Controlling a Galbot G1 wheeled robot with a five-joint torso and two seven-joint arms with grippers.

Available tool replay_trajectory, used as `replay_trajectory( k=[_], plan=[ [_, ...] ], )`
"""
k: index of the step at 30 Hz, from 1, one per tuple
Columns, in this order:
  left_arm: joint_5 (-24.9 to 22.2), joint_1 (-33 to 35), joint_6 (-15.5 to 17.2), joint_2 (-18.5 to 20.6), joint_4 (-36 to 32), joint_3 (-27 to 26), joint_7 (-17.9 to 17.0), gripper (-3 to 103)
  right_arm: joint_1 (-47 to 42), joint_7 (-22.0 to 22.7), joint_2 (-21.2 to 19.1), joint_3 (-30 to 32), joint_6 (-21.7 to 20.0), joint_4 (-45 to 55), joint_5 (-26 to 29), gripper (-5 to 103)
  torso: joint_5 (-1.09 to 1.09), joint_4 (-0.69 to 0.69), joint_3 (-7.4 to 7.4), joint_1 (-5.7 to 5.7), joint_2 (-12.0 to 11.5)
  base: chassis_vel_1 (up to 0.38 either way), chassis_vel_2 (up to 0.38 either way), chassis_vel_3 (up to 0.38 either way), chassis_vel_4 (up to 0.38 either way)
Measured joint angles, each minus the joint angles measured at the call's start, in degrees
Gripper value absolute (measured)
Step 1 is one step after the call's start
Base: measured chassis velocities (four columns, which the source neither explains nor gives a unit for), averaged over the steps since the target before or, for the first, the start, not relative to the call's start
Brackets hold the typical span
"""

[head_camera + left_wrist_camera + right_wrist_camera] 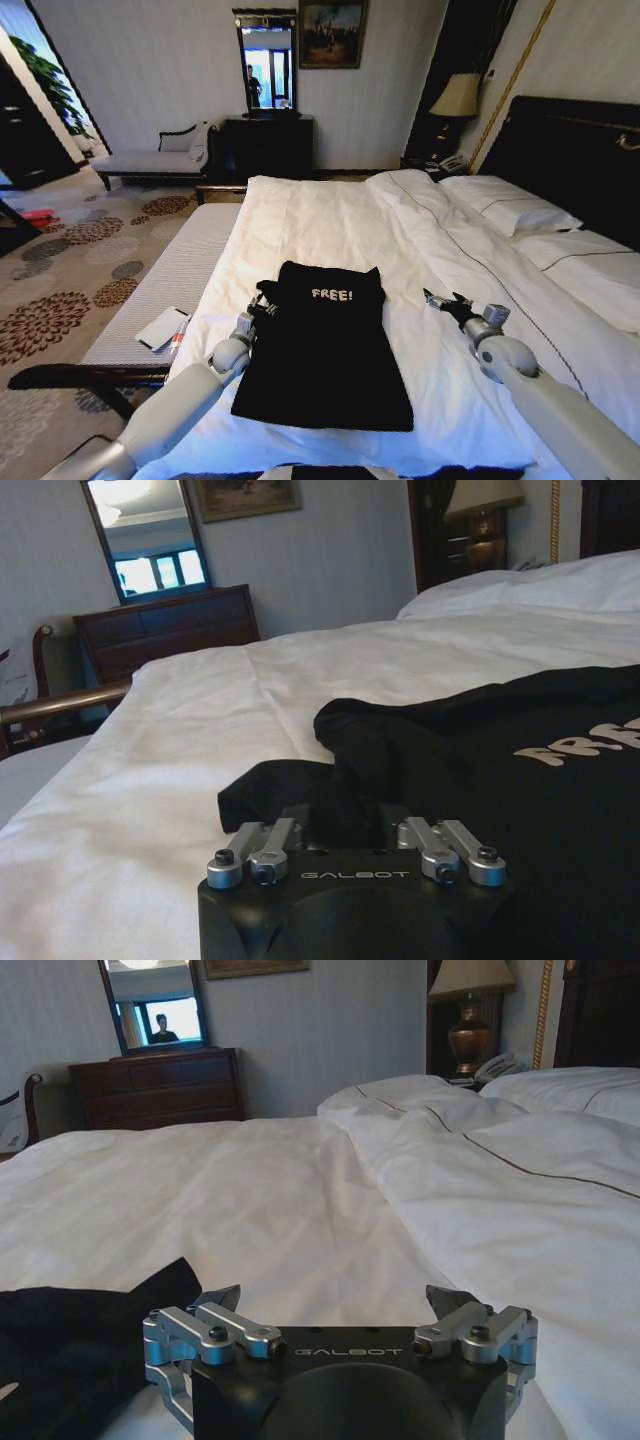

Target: Fold the clothes on the bed.

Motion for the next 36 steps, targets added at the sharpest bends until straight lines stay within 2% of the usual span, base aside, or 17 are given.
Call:
replay_trajectory(
  k=[1,2,4,7,8,9,11,21,26,29,31,34,36],
  plan=[
    [0.2,0.2,-0.2,-0.2,0.1,-0.1,0.0,36,0.0,0.0,0.0,0.0,0.0,0.0,0.0,100,0.0,0.0,0.0,0.0,0.0,0.0,0.0,0.0,0.0],
    [0.5,0.5,-0.4,-0.4,0.1,-0.3,0.1,25,-0.1,0.0,-0.1,0.1,0.0,0.0,0.1,100,0.0,0.0,0.0,0.0,0.0,0.0,0.0,0.0,0.0],
    [0.5,0.6,-0.4,-0.5,0.1,-0.4,0.1,25,-0.2,0.0,-0.1,0.1,0.0,0.0,0.1,100,0.0,0.0,0.0,0.0,0.0,0.0,0.0,0.0,0.0],
    [0.5,0.7,-0.6,-0.5,0.1,-0.7,0.0,9,-0.9,0.0,0.0,0.6,0.0,0.0,0.0,100,0.0,-0.01,0.0,0.0,0.0,0.0,0.0,0.0,0.0],
    [0.5,0.7,-0.6,-0.5,0.1,-0.7,0.0,9,-0.9,0.0,0.0,0.6,0.0,0.0,0.0,100,0.0,-0.01,0.0,0.0,0.0,0.0,0.0,0.0,0.0],
    [0.4,0.6,-0.6,-0.5,0.3,-0.8,-0.1,3,-1.2,0.0,0.1,0.8,0.0,0.0,-0.1,100,0.01,-0.01,0.0,0.0,0.0,0.0,0.0,0.0,0.0],
    [0.0,0.3,-0.6,-0.5,0.5,-0.9,-0.1,1,-1.6,0.0,0.3,1.1,0.0,0.0,-0.1,100,0.0,0.0,0.0,0.0,0.0,0.0,0.0,0.0,0.0],
    [-2.3,-1.5,-0.6,-0.9,0.9,-2.4,-1.1,0,-2.9,-0.3,1.0,2.0,0.3,0.3,-0.7,100,0.0,-0.01,0.0,0.0,0.0,0.0,0.0,0.0,0.0],
    [-5.9,-4.6,0.3,-0.9,1.4,-3.7,-1.8,0,-3.2,-0.4,1.4,2.0,0.3,0.7,-0.9,100,0.0,0.0,0.0,0.0,0.0,0.0,0.0,0.0,0.0],
    [-10.0,-8.8,1.6,-1.7,3.2,-4.3,-2.5,0,-3.6,-0.4,1.8,2.0,0.3,1.2,-1.1,100,0.01,-0.01,0.0,0.0,0.0,0.0,0.0,0.0,0.0],
    [-10.8,-9.6,1.9,-1.9,3.6,-4.3,-2.6,0,-3.7,-0.4,1.8,2.0,0.3,1.3,-1.2,100,0.0,-0.01,0.0,0.0,0.0,0.0,0.0,0.0,0.0],
    [-14.9,-13.2,3.2,-3.2,6.7,-4.8,-3.1,0,-4.7,-0.7,2.1,2.5,0.4,1.8,-1.6,100,0.01,-0.01,0.0,0.0,0.0,0.0,0.0,0.0,0.0],
    [-15.8,-14.0,3.5,-3.6,7.9,-5.1,-3.2,0,-5.0,-0.9,2.2,2.8,0.5,1.8,-1.6,100,0.01,-0.02,0.0,0.0,0.0,0.0,0.0,0.0,0.0]
  ],
)
